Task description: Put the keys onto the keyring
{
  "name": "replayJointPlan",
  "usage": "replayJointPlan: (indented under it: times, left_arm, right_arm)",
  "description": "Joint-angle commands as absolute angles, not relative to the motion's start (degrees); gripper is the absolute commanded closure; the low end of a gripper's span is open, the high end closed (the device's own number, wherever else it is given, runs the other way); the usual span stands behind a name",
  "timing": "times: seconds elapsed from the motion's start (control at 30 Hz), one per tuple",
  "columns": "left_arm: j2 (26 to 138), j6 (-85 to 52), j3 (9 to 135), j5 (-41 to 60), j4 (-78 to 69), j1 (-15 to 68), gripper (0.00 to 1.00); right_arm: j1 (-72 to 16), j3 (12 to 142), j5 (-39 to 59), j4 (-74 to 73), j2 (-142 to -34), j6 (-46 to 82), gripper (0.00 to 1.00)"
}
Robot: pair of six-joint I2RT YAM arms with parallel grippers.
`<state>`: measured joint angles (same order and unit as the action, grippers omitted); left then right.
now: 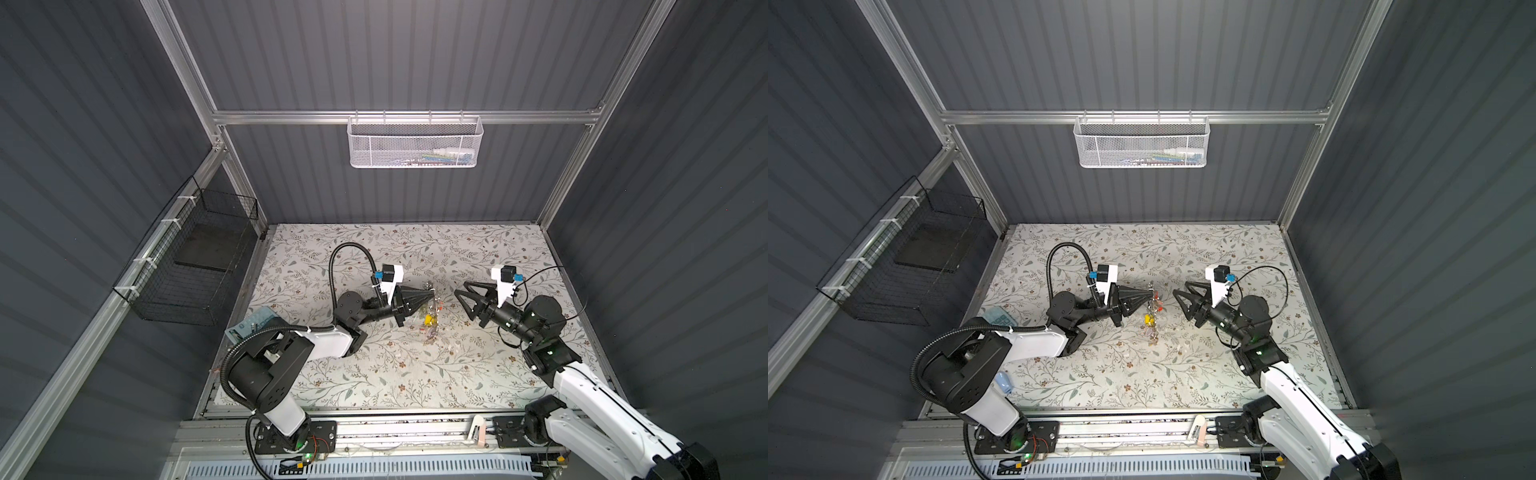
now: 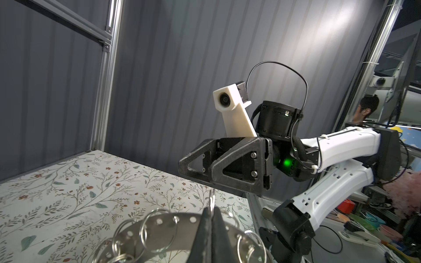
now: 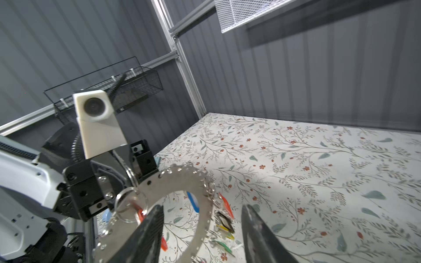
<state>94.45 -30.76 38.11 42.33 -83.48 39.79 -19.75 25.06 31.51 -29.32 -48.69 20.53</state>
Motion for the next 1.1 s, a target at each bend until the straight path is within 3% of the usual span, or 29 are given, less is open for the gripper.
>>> replayJointPlan:
  times: [0.0, 0.43, 1.07]
  left_arm:
    - [95.79, -33.15, 41.35, 48.18, -87.71, 39.64, 1.00]
    - [99.35, -35.93, 45.33, 51.47, -87.71, 39.33, 1.00]
    - [100.44, -36.48, 45.80, 52.35, -87.72, 39.36, 1.00]
  right_arm:
    - [-19.68, 24.79, 38.19, -35.44, -49.96, 22.59, 0.45]
    - [-21.23, 25.04, 44.59, -38.54, -53.07, 22.94, 0.54]
    - [-22.13, 26.31, 46.98, -37.90, -55.46, 22.84, 0.76]
